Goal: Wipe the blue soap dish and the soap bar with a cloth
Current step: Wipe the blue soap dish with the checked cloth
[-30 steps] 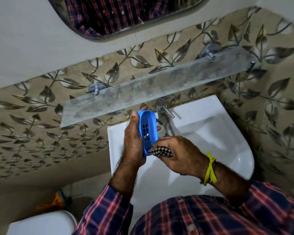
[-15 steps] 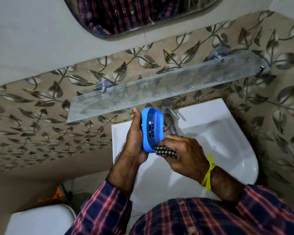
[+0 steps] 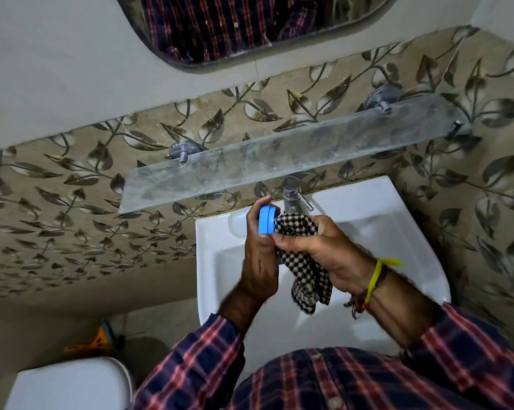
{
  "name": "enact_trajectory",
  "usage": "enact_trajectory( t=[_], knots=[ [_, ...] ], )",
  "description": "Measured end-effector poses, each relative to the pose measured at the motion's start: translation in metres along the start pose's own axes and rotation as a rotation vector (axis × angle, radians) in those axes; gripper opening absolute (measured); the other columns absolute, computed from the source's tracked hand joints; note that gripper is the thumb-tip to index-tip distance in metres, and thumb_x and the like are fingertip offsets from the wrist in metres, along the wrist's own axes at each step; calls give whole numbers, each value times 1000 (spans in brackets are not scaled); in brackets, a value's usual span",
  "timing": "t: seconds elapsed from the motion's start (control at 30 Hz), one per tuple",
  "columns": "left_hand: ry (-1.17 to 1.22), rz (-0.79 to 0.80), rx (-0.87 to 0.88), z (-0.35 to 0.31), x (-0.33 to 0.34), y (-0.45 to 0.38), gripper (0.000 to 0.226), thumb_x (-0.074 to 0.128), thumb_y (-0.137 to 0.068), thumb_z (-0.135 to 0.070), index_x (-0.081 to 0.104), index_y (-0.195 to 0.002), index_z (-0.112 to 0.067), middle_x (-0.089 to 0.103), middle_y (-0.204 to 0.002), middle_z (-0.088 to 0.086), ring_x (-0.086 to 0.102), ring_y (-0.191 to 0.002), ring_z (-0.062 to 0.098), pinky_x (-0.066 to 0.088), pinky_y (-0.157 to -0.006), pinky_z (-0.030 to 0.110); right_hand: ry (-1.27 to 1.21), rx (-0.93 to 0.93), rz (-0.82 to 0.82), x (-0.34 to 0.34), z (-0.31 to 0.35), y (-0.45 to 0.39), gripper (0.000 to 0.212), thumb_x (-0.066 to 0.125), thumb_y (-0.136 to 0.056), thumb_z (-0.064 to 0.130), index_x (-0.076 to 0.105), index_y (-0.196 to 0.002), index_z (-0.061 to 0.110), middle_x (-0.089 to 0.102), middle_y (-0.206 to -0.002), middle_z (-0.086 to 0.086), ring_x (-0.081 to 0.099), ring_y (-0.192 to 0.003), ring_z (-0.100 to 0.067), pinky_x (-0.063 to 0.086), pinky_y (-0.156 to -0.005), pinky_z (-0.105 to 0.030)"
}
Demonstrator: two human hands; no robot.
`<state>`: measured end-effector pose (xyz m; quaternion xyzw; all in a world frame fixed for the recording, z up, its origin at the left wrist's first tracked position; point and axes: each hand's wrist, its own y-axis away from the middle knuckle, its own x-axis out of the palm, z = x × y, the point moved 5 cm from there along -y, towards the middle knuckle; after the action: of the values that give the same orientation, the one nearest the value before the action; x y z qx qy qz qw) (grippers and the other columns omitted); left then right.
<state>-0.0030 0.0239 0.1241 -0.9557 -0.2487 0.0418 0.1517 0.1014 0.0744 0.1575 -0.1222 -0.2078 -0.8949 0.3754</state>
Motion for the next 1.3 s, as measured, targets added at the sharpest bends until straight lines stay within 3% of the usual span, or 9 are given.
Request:
enact_trajectory(
  t=[0.13,0.27,0.4,0.53,0.63,0.8,0.97,1.17,1.3],
  knots=[
    [91,39,-55,-3,6,0,66,27,-102,-64,44,-135,-10,63,-105,-10,62,-90,9,51,-81,25,12,59,-1,-7,-10,7,31,78,-79,9,70,-106,-3,71,-106,-30,69,-90,-32,53,-93,-53],
    [230,23,-127,-6,14,1,77,34,-95,-73,46,-127,-4,68,-93,-9,64,-79,8,53,-73,22,89,15,10,-8,-8,7,21,76,-82,6,70,-101,-1,73,-91,-22,70,-81,-26,60,-69,-33],
    [321,-60,-200,-14,9,-6,79,43,-86,-81,54,-119,-10,62,-88,8,57,-76,19,50,-69,29,186,-54,45,-1,-7,10,13,73,-85,4,71,-97,1,73,-85,-12,70,-78,-17,57,-66,-26],
    [330,-48,-173,-13,11,-2,59,19,-102,-54,50,-116,-5,68,-83,-6,63,-72,9,52,-68,23,170,-106,41,5,-1,5,9,73,-85,3,73,-93,7,74,-79,-4,71,-75,-14,55,-64,-25],
    [341,-107,-212,-16,1,-12,58,19,-102,-49,56,-114,-6,61,-83,12,56,-73,24,46,-67,36,205,-85,77,6,-7,9,7,72,-86,3,72,-93,4,74,-81,-7,70,-75,-14,56,-65,-23],
    [337,-141,-258,-16,-1,-15,60,20,-102,-51,59,-111,-6,63,-82,13,58,-72,25,48,-65,34,326,-84,62,4,-11,8,10,73,-85,7,72,-93,2,75,-88,-19,72,-79,-22,60,-72,-31],
    [411,-135,-356,-15,-2,-19,60,30,-97,-60,64,-109,-12,66,-80,11,59,-74,30,51,-68,36,414,-78,121,3,-18,14,9,75,-84,11,71,-76,13,67,-66,5,61,-64,-8,49,-61,-27],
    [446,-174,-409,-14,-6,-18,60,35,-95,-61,63,-110,-10,66,-78,10,62,-69,27,52,-64,34,462,-148,114,3,-19,16,12,75,-86,14,68,-77,10,63,-64,3,58,-60,-9,47,-57,-26],
    [447,-255,-571,-12,-8,-18,61,38,-97,-67,70,-105,-15,69,-75,9,64,-63,24,53,-62,32,771,-256,88,-2,-16,23,15,78,-81,30,66,-82,22,65,-73,8,63,-63,-8,55,-61,-32]
  ],
)
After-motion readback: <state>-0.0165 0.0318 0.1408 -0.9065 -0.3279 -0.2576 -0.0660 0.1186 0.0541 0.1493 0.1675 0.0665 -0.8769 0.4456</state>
